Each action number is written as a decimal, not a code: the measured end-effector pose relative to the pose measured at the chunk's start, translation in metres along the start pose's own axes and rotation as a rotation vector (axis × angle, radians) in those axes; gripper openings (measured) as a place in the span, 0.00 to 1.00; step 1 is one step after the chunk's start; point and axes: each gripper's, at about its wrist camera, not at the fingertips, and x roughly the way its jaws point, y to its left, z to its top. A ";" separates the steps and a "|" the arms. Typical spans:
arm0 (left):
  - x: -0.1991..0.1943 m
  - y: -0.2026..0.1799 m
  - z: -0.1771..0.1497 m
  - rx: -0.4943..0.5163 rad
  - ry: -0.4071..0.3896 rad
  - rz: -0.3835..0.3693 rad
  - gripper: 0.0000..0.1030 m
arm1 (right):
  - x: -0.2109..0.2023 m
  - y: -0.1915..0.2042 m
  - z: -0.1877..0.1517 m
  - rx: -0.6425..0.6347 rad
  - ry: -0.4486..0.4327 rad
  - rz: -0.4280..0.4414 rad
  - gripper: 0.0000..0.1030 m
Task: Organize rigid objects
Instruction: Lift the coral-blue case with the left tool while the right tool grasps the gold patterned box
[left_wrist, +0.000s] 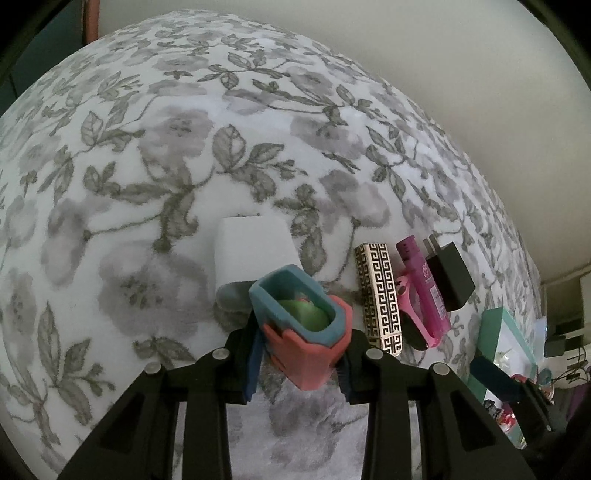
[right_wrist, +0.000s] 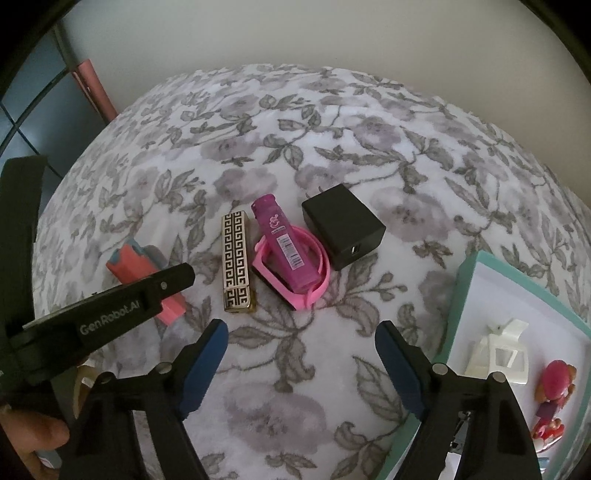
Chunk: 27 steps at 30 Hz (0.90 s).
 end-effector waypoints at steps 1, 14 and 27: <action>-0.002 0.003 0.000 -0.006 -0.004 0.003 0.34 | -0.001 0.001 0.000 0.000 0.000 0.009 0.79; -0.005 0.034 0.005 -0.092 0.004 -0.082 0.34 | 0.008 0.019 0.010 -0.008 0.011 0.107 0.50; -0.001 0.025 0.010 -0.050 -0.018 -0.044 0.34 | 0.026 0.042 0.020 -0.057 0.041 0.146 0.26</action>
